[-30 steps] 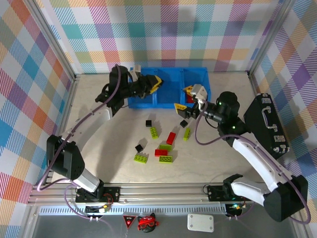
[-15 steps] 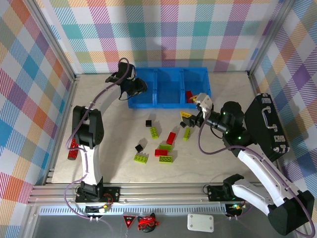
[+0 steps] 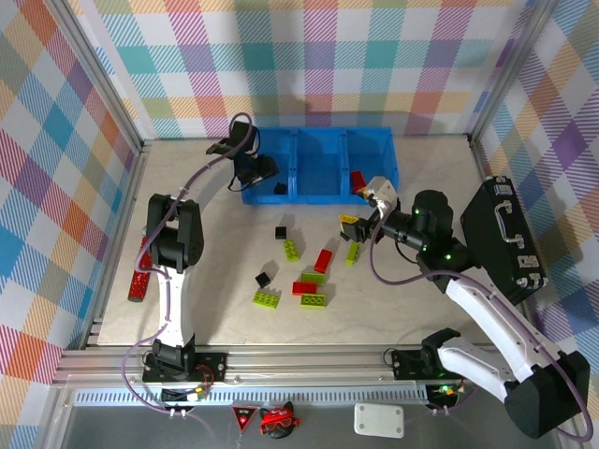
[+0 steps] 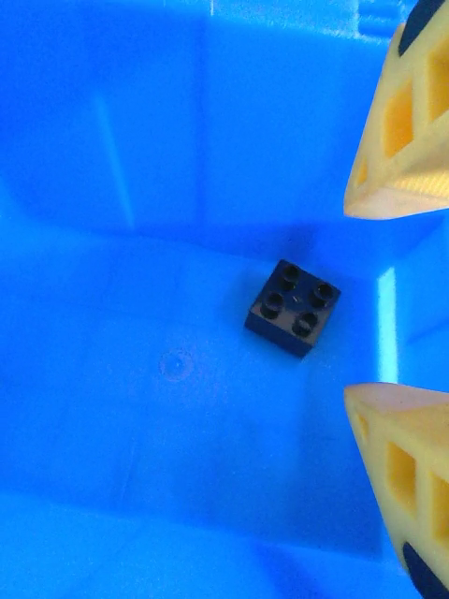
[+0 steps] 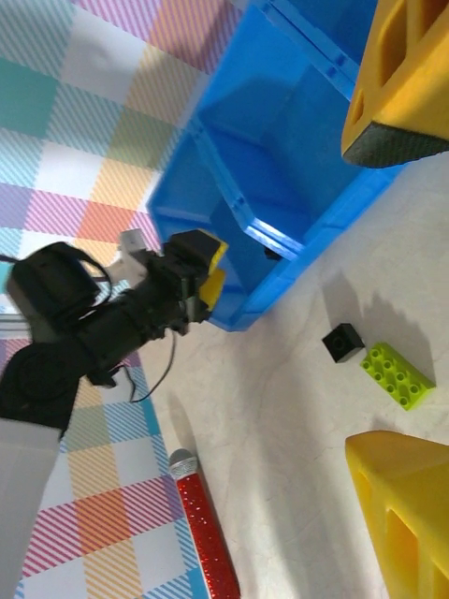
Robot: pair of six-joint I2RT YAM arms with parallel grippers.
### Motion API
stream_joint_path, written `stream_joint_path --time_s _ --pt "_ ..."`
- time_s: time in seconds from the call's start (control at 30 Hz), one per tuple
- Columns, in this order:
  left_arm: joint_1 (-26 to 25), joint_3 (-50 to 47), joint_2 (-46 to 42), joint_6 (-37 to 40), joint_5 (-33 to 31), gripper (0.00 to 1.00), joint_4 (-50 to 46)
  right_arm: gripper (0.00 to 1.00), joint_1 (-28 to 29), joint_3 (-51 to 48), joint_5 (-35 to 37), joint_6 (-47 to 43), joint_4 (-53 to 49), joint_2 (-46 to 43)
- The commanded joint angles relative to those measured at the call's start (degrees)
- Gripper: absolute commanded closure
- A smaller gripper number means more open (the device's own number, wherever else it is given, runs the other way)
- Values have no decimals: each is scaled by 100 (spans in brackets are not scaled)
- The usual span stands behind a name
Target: Sort the legos into containers by color
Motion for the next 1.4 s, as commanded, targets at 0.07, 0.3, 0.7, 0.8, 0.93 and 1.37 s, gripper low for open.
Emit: stream_joint_path --time_s 0.07,0.3,0.7,0.8,0.93,1.37 --pt "-36 -189 -1162 140 14 51 -252 25 32 546 512 866 -674 406" --pt "-18 -1715 -2680 339 50 51 -130 30 32 1331 1059 1853 -2185 1402" --pt "164 -3313 -4444 1123 -90 51 -652 47 41 1717 1340 3307 -3747 2745" --pt "219 -3276 -4474 1443 -142 51 -806 48 50 1706 1632 3716 -3966 2954" --pt "253 -3330 -4463 1848 -322 51 -719 50 108 1653 1985 4288 -4098 3139" --pt "544 -3928 -4414 2025 -227 51 -263 53 616 1966 2653 5230 -4174 4192"
